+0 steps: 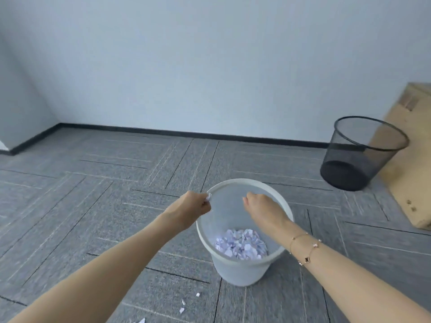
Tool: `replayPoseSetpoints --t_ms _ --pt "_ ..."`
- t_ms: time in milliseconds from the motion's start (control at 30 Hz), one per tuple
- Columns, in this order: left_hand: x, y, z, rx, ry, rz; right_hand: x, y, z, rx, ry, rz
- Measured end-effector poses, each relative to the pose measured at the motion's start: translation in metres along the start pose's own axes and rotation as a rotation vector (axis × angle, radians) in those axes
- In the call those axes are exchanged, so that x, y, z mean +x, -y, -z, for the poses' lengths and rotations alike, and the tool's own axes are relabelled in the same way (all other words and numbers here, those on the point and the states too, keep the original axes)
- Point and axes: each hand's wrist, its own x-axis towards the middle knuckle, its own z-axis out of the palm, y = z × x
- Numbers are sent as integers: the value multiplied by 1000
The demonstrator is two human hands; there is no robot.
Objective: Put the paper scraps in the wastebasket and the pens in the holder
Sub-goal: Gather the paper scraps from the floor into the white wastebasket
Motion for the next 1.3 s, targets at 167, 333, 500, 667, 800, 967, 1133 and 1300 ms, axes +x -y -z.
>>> replayPoseSetpoints --t_ms 167,333,500,667,800,967,1133,1300 --pt "32 -27 -25 3 -36 -17 -5 -29 -3 250 82 -83" --pt "47 -37 -53 103 64 -1 1 -43 -10 378 153 -182" --pt "56 -28 -83 208 268 14 7 -36 -26 363 272 -168" --pt "52 -28 -86 206 122 -48 -2 -34 -20 356 169 -85" --pt "54 -37 -82 233 -120 -62 0 -37 -19 331 114 -67" --pt "59 -35 -108 320 165 -40 -6 -42 -33 257 302 -84" --pt "56 -24 -109 387 187 -125 -12 -40 -30 194 487 -46" --pt "50 -20 -81 350 96 -68 -13 -39 -25 272 496 -35"
